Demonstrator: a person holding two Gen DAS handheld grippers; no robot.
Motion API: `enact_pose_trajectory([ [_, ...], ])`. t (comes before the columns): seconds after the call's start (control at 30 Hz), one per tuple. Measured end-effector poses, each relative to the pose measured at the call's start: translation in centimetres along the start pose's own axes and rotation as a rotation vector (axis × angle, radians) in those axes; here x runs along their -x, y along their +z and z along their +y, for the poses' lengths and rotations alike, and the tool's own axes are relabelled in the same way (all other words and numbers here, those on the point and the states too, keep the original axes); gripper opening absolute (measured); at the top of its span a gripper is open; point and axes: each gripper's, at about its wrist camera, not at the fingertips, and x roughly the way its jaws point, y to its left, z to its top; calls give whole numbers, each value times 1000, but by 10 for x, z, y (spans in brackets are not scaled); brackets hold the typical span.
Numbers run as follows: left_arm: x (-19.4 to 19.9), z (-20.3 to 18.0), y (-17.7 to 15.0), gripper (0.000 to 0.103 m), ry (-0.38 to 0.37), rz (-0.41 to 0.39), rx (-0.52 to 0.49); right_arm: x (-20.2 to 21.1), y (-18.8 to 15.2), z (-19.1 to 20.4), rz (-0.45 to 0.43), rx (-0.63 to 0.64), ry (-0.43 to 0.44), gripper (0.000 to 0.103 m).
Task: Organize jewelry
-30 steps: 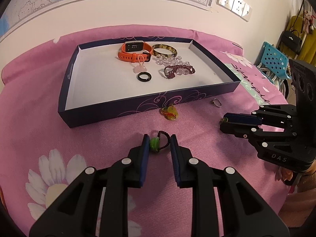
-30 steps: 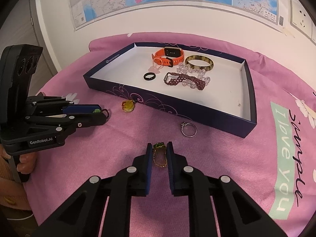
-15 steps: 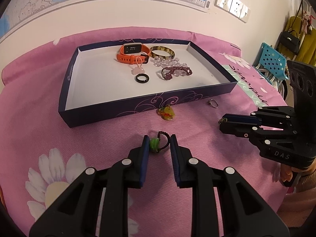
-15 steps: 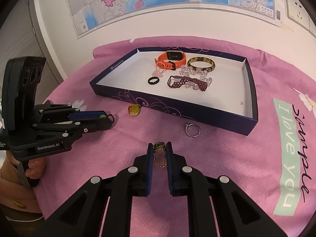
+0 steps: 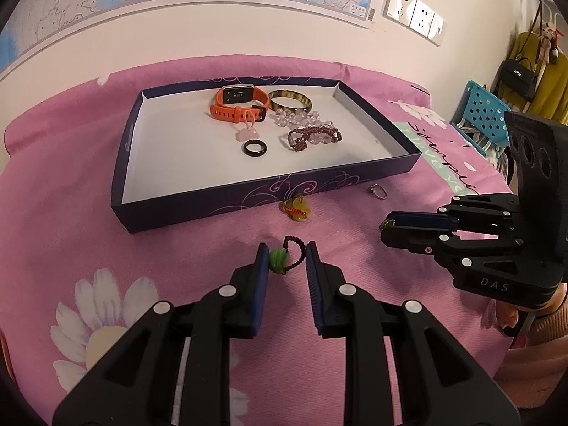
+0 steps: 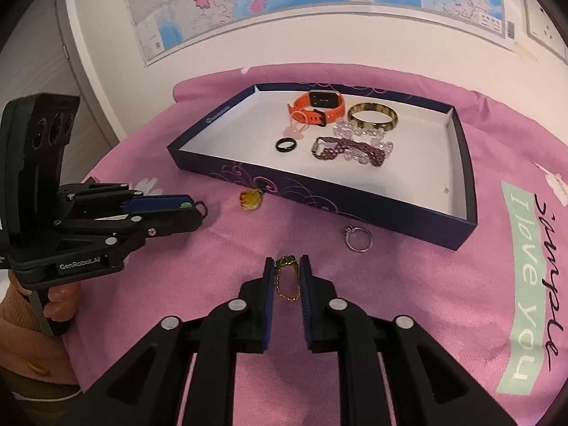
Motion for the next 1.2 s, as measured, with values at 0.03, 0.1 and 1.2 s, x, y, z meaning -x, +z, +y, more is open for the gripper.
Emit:
enact_pose_trajectory([
  [0.03, -1, 1, 0, 21, -1, 0, 1, 1, 0, -3, -6, -11, 0, 16],
  [0.1, -1, 1, 0, 21, -1, 3, 3, 2, 2, -8, -13, -30, -7, 17],
  [1.2, -3, 2, 2, 22, -7, 3, 12, 7, 4, -12, -18, -28, -17, 2],
])
